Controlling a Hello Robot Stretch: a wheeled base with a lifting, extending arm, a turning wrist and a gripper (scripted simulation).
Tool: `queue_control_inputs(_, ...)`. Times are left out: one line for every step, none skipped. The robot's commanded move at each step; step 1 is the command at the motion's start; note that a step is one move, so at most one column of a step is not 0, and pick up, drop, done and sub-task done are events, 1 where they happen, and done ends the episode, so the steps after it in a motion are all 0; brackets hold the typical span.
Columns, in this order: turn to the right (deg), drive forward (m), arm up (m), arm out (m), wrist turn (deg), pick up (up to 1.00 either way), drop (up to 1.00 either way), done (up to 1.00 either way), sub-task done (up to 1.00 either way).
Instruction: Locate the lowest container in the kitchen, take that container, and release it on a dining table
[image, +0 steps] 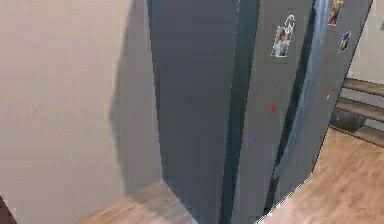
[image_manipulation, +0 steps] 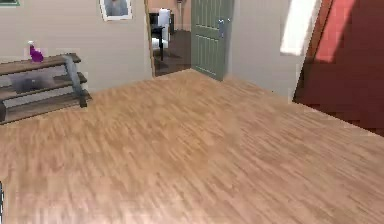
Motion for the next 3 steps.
queue_control_inputs(45.0,0.00,0.00,0.00,0.0,0.00,0.00,0.00,0.00)
queue_control_inputs(9.0,0.00,0.00,0.00,0.0,0.00,0.00,0.00,0.00)
queue_control_inputs(0.0,0.05,0.00,0.00,0.0,0.00,0.00,0.00,0.00)
